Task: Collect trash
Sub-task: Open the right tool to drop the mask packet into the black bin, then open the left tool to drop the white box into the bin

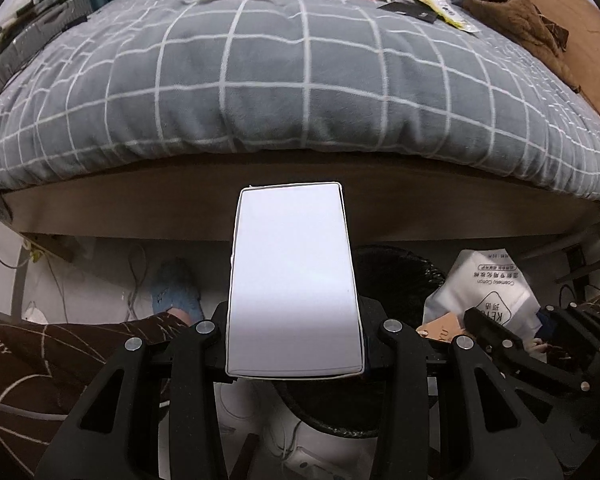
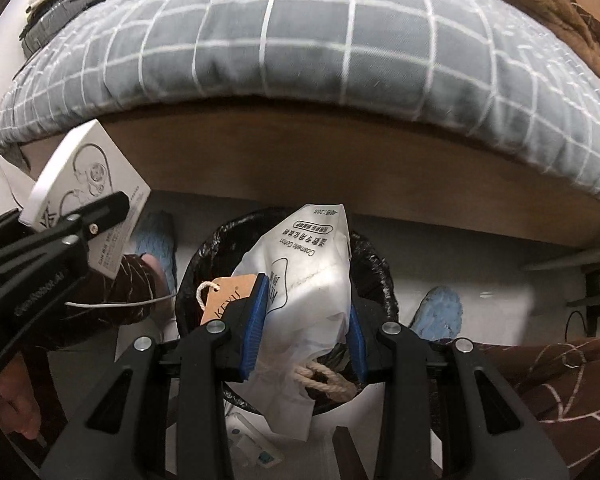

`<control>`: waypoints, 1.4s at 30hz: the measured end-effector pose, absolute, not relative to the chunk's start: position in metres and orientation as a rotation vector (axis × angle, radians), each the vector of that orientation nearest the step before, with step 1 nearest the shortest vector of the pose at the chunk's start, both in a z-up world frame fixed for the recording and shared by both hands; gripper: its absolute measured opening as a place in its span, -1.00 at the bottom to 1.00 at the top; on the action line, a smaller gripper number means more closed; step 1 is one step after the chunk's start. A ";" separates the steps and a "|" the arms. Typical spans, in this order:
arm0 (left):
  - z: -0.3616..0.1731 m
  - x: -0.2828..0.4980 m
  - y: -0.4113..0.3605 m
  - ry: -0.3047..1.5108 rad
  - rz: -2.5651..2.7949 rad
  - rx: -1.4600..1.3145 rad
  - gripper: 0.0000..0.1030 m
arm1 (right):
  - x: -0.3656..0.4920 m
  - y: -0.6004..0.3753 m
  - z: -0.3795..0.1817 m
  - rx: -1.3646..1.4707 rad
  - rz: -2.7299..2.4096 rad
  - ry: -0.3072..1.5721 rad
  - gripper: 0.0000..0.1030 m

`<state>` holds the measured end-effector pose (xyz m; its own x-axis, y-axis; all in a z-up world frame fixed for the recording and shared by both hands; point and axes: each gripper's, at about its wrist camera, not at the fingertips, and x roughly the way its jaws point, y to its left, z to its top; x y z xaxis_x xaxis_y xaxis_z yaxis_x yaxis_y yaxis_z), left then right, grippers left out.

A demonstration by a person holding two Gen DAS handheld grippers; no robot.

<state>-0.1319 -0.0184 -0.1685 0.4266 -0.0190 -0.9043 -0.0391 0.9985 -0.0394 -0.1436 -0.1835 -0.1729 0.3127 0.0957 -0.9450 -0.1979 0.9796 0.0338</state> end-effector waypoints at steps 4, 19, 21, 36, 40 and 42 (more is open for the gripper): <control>-0.176 -0.129 -0.008 1.144 0.034 -0.070 -0.24 | -0.137 -0.176 -0.182 -0.097 0.201 1.264 -0.33; -0.191 -0.124 -0.010 1.169 0.015 -0.075 -0.24 | -0.132 -0.193 -0.181 -0.116 0.158 1.216 0.51; -0.193 -0.121 -0.017 1.176 0.000 -0.073 -0.24 | -0.131 -0.202 -0.179 -0.120 0.141 1.205 0.65; -0.200 -0.116 -0.078 1.200 -0.112 -0.024 -0.23 | -0.137 -0.265 -0.159 -0.065 -0.002 1.138 0.82; -0.200 -0.119 -0.085 1.200 -0.128 -0.026 -0.20 | -0.139 -0.270 -0.157 -0.056 -0.012 1.134 0.82; -0.202 -0.121 -0.086 1.195 -0.126 -0.015 -0.16 | -0.139 -0.271 -0.155 -0.055 -0.014 1.131 0.82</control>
<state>-0.1215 -0.0860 -0.2018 0.3610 -0.1057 -0.9265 0.0899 0.9929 -0.0782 -0.1393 -0.2709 -0.1546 0.4255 -0.0393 -0.9041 -0.0168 0.9985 -0.0512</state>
